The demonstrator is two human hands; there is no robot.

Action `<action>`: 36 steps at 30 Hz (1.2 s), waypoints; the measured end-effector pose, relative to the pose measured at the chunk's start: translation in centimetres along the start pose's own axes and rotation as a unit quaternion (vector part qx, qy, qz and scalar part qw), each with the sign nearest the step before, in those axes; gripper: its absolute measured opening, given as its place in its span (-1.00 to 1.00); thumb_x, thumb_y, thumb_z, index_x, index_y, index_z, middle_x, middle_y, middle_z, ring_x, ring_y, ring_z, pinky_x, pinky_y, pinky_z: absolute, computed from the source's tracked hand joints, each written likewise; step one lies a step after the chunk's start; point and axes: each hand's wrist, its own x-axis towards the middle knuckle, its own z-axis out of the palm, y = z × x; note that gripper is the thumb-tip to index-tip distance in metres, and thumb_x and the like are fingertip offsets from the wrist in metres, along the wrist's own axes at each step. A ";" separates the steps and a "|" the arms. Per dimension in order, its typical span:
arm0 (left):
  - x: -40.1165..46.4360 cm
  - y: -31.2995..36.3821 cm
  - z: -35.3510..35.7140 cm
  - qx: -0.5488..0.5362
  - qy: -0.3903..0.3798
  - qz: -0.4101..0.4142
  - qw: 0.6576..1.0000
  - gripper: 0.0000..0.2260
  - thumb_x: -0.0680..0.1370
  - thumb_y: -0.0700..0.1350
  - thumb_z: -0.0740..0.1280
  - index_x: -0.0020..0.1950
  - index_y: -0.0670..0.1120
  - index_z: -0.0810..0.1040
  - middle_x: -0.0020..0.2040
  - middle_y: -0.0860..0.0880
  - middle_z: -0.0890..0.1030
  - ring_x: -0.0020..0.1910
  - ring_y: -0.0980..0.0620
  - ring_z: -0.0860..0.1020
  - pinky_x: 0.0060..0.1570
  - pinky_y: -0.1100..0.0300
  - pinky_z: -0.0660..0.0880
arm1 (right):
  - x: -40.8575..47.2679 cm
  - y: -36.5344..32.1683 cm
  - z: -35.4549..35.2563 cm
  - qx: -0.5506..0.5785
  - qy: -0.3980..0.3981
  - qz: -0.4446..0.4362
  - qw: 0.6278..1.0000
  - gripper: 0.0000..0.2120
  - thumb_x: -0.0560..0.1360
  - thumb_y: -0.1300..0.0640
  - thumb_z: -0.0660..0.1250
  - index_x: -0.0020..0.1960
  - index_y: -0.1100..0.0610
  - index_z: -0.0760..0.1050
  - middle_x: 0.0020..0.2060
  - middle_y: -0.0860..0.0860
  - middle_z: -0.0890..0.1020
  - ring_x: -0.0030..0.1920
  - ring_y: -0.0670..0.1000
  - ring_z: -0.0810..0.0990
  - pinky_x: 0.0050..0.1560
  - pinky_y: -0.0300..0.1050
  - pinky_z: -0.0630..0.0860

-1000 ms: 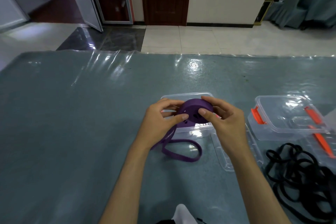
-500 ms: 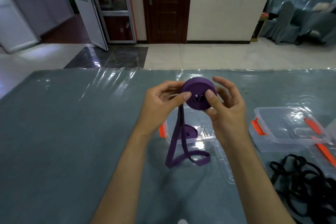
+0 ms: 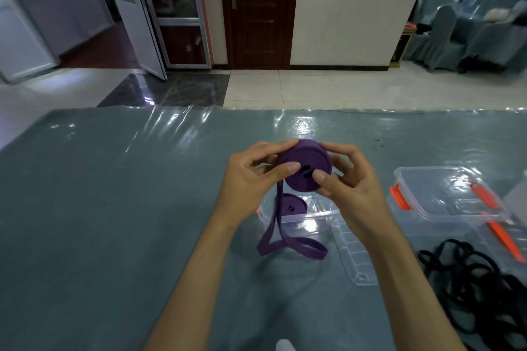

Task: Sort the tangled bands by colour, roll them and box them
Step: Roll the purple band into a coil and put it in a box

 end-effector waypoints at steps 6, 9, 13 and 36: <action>-0.7 -0.6 0.7 -0.014 0.022 -0.001 1.000 -0.70 0.47 -0.11 0.63 0.17 0.10 0.74 0.11 -0.04 0.76 0.11 -0.08 0.73 0.12 0.13 0.65 | 0.4 -1.6 -1.1 -0.045 -0.008 -0.007 0.999 -0.57 0.45 0.01 0.63 0.26 -0.04 0.59 0.00 0.13 0.76 -0.01 0.13 0.78 -0.07 -0.08 0.70; -0.4 -0.3 0.7 -0.021 0.004 0.015 1.000 -0.63 0.51 -0.18 0.58 0.29 0.07 0.70 0.19 -0.07 0.71 0.20 -0.12 0.69 0.22 0.07 0.63 | 0.4 -1.1 -0.4 -0.028 0.017 -0.044 0.998 -0.61 0.50 0.04 0.58 0.31 -0.03 0.62 0.13 0.10 0.74 0.14 0.13 0.75 0.03 -0.06 0.70; 0.0 0.3 0.2 0.008 0.060 0.018 0.998 -0.65 0.40 -0.11 0.66 0.13 0.14 0.74 0.08 0.01 0.76 0.11 0.02 0.73 0.14 0.25 0.62 | 0.9 -1.3 -0.3 -0.002 0.010 0.005 1.000 -0.63 0.37 -0.06 0.68 0.05 -0.01 0.59 0.05 0.14 0.76 0.06 0.16 0.76 0.03 -0.03 0.69; -2.1 -0.4 0.3 -0.020 0.083 0.026 0.996 -0.74 0.44 -0.23 0.62 0.09 -0.04 0.77 0.05 -0.08 0.77 0.07 -0.08 0.76 0.11 0.18 0.66 | -0.5 -1.6 -0.9 -0.002 -0.024 0.043 0.999 -0.69 0.44 -0.04 0.62 0.05 0.01 0.57 -0.01 0.21 0.77 -0.02 0.20 0.78 -0.07 -0.07 0.68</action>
